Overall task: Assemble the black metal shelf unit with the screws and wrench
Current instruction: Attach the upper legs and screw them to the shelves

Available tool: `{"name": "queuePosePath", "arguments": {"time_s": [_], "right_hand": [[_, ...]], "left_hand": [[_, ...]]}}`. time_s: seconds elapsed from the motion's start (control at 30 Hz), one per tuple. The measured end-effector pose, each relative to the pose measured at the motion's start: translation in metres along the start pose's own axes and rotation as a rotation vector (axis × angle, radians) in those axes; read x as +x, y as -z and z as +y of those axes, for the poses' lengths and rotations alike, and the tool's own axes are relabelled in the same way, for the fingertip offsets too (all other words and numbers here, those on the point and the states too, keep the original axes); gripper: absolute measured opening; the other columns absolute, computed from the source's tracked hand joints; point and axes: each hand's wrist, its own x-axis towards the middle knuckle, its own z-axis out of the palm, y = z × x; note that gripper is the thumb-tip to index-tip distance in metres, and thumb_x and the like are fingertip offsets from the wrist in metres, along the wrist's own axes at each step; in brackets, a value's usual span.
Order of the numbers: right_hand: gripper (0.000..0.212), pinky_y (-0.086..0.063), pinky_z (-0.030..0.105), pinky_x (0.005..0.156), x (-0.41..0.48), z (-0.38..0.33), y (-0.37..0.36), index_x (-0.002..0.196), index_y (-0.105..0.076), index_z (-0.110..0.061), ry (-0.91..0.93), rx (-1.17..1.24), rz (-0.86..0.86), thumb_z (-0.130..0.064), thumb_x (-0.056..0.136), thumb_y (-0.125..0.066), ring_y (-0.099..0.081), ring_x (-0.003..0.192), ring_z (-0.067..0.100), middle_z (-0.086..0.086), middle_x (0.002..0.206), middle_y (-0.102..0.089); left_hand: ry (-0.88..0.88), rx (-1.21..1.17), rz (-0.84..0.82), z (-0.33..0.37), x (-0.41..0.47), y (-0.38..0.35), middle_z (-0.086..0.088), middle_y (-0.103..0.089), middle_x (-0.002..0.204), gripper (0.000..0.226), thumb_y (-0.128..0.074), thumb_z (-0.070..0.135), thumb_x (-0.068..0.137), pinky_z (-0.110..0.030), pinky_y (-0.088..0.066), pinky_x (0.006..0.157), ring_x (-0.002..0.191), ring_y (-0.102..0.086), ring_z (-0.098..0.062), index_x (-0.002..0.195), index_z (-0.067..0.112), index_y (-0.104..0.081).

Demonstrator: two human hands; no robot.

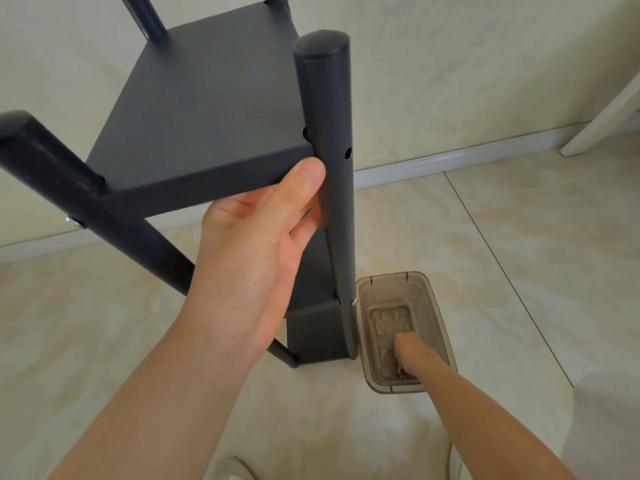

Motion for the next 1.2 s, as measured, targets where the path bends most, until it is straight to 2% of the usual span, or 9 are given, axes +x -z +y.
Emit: {"name": "queuePosePath", "arguments": {"time_s": [0.2, 0.3, 0.37, 0.43, 0.57, 0.8, 0.9, 1.1, 1.2], "right_hand": [[0.004, -0.043, 0.025, 0.065, -0.015, -0.009, 0.032, 0.098, -0.054, -0.015, 0.129, 0.113, 0.178, -0.012, 0.095, -0.056, -0.054, 0.077, 0.017, 0.003, 0.092, -0.058], [0.006, -0.037, 0.021, 0.056, -0.031, -0.014, 0.061, 0.089, -0.055, -0.016, 0.165, 0.107, 0.191, -0.011, 0.090, -0.057, -0.053, 0.070, 0.014, -0.001, 0.078, -0.053], [0.013, -0.038, 0.024, 0.061, -0.046, -0.019, 0.089, 0.078, -0.051, -0.016, 0.197, 0.032, 0.200, -0.012, 0.091, -0.055, -0.051, 0.072, 0.019, -0.001, 0.071, -0.048], [0.018, -0.038, 0.026, 0.067, -0.066, -0.023, 0.124, 0.074, -0.047, -0.018, 0.251, 0.016, 0.235, -0.016, 0.090, -0.056, -0.049, 0.077, 0.020, 0.001, 0.076, -0.049], [0.008, -0.046, 0.023, 0.067, -0.125, -0.037, 0.182, 0.083, -0.059, -0.021, 0.388, 0.170, 0.271, -0.017, 0.084, -0.066, -0.061, 0.086, 0.017, 0.001, 0.091, -0.064], [0.011, -0.049, 0.016, 0.059, -0.251, -0.066, 0.231, 0.080, -0.064, -0.021, 0.673, 0.396, 0.292, -0.012, 0.077, -0.069, -0.064, 0.065, 0.008, 0.001, 0.074, -0.070], [0.012, -0.050, 0.024, 0.061, -0.289, -0.067, 0.240, 0.082, -0.063, -0.015, 0.741, 0.540, 0.321, -0.004, 0.078, -0.066, -0.061, 0.063, 0.011, 0.008, 0.075, -0.072], [0.021, -0.048, 0.018, 0.061, -0.327, -0.072, 0.241, 0.077, -0.061, -0.021, 0.898, 0.745, 0.621, -0.001, 0.081, -0.066, -0.063, 0.065, 0.009, 0.004, 0.075, -0.072], [0.021, -0.052, 0.022, 0.066, -0.330, -0.078, 0.244, 0.076, -0.061, -0.027, 0.931, 0.785, 0.770, -0.007, 0.081, -0.069, -0.068, 0.073, 0.017, 0.002, 0.076, -0.071]], "left_hand": [[0.018, -0.019, 0.036, 0.001, 0.001, 0.000, -0.008, -0.074, 0.117, 0.030, -0.072, 0.018, 0.075, -0.038, -0.054, 0.100, 0.117, -0.068, -0.023, 0.105, 0.014, -0.072], [0.041, -0.014, 0.065, 0.003, 0.000, 0.000, -0.009, -0.074, 0.118, 0.037, -0.074, 0.019, 0.072, -0.038, -0.055, 0.099, 0.115, -0.069, -0.022, 0.109, 0.011, -0.071], [0.050, -0.027, 0.071, 0.004, -0.002, -0.001, -0.009, -0.073, 0.119, 0.037, -0.074, 0.019, 0.072, -0.039, -0.054, 0.100, 0.115, -0.069, -0.022, 0.108, 0.011, -0.071], [0.053, -0.022, 0.074, 0.005, -0.002, 0.000, -0.010, -0.073, 0.120, 0.037, -0.074, 0.019, 0.072, -0.041, -0.053, 0.103, 0.115, -0.069, -0.022, 0.108, 0.011, -0.071], [0.056, -0.031, 0.086, 0.008, -0.007, 0.003, -0.007, -0.073, 0.119, 0.045, -0.075, 0.020, 0.071, -0.039, -0.053, 0.102, 0.114, -0.069, -0.020, 0.114, 0.010, -0.070], [0.089, -0.074, 0.097, 0.012, -0.014, 0.000, -0.005, -0.076, 0.112, 0.019, -0.076, 0.020, 0.070, -0.041, -0.049, 0.107, 0.110, -0.071, -0.019, 0.088, 0.019, -0.081], [0.082, -0.065, 0.108, 0.012, -0.015, -0.002, -0.008, -0.075, 0.113, 0.016, -0.075, 0.016, 0.079, -0.044, -0.048, 0.109, 0.111, -0.070, -0.022, 0.094, 0.015, -0.079], [0.078, 0.014, 0.132, 0.011, -0.015, -0.001, -0.010, -0.075, 0.109, 0.009, -0.070, 0.015, 0.089, -0.047, -0.048, 0.108, 0.108, -0.071, -0.024, 0.093, 0.017, -0.079], [0.068, 0.040, 0.127, 0.012, -0.013, 0.001, -0.010, -0.075, 0.110, 0.027, -0.075, 0.022, 0.079, -0.046, -0.051, 0.105, 0.107, -0.072, -0.024, 0.104, 0.012, -0.075]]}}
